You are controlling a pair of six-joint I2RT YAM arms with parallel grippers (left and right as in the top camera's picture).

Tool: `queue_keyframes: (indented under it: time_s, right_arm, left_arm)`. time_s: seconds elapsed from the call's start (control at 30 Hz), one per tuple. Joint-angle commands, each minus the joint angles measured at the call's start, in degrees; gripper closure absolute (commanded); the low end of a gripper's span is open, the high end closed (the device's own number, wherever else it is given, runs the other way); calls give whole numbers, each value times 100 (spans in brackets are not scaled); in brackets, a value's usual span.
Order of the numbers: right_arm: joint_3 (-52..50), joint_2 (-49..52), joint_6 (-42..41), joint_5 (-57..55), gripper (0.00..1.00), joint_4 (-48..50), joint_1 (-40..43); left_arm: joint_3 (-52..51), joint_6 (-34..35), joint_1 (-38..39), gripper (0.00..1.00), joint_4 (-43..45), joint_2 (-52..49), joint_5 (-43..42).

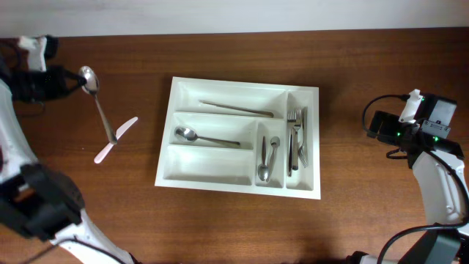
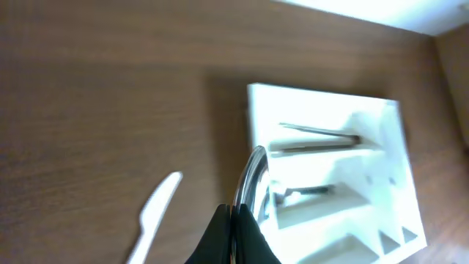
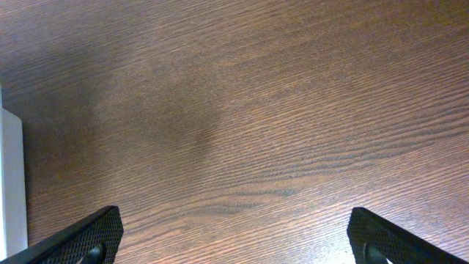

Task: Pack container
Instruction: 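Lift the second spoon with the left gripper and carry it over the tray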

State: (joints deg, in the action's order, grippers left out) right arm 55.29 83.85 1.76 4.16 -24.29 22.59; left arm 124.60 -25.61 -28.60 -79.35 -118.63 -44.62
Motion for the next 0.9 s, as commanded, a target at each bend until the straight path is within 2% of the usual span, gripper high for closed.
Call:
queue_keyframes:
  time_s: [0.0,0.1,0.2,0.33,0.47,0.57,0.7,0.87]
  right_arm:
    - [66,22,37,15,1,0,31]
    - [66,22,37,15,1,0,31]
    - [66,22,37,15,1,0,31]
    - [66,22,37,15,2,0,31]
    - [66,22,37,15,1,0,31]
    - [66,22,37,15,1,0,31]
    - [66,22,37,15,1,0,31]
    - [66,22,37,15,1,0,31]
  left_arm:
    - [59,435,361,98,-186,286,-44]
    - [2,1001,754,98,-271,293,-39]
    - [-275,1668,1202,98,13,293,-42]
    - [-831,2581,1825,98,907,293,24]
    - [-1423,4011,2393,98,1880,293,743]
    - [-1716,4725,2723,98,2439,293,1141]
    - [-1860,5045,3051,98,2883,293,1305]
    - [-1860,5097,3248,98,2868,317,1591]
